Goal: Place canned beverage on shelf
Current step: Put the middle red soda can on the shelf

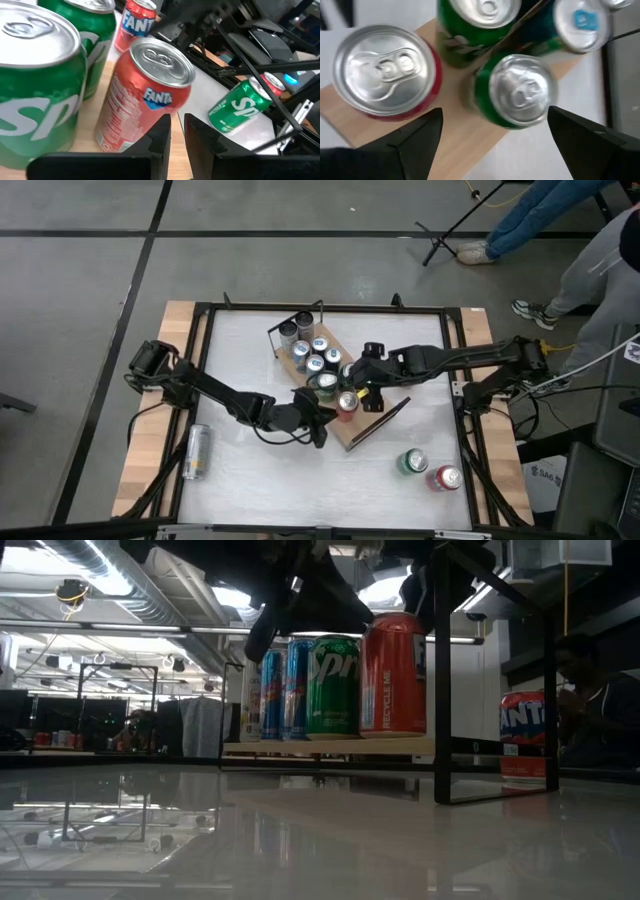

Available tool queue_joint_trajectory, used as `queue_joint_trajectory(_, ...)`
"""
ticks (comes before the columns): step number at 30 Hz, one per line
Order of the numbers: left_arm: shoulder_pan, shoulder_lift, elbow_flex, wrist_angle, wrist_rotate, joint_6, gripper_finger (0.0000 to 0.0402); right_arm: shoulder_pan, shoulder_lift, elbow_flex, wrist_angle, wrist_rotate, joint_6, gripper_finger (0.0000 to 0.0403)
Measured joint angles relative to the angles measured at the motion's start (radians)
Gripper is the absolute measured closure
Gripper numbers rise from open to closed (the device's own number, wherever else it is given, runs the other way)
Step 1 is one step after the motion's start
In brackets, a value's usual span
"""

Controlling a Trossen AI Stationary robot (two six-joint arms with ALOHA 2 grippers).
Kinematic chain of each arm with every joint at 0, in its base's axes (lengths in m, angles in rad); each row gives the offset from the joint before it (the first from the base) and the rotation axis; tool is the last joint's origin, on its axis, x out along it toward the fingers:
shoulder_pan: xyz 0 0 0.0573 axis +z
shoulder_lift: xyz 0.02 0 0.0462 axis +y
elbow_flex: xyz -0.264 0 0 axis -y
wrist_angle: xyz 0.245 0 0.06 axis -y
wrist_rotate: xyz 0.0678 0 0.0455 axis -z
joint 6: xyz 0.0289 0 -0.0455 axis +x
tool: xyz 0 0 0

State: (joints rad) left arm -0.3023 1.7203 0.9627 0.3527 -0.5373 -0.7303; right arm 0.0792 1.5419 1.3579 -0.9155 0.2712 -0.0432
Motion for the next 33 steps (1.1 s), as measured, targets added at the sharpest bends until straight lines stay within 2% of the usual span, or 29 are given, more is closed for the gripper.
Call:
queue_joint_trajectory(4,0.013,0.000,0.000,0.000,-0.002,0.000,0.0353,0.000,0.021,0.000,0.000,-0.063,0.013,0.0049)
queue_joint_trajectory(8,0.016,0.000,0.000,-0.002,-0.015,0.003,0.0353,-0.001,0.026,0.002,0.002,-0.080,0.012,0.0049)
queue_joint_trajectory(24,0.004,0.000,0.000,-0.029,-0.134,0.035,0.0353,0.000,0.023,0.002,0.010,-0.090,0.012,0.0049)
queue_joint_trajectory(33,-0.006,0.000,0.000,-0.029,-0.145,0.035,0.0353,0.000,0.022,0.001,0.003,-0.052,0.013,0.0049)
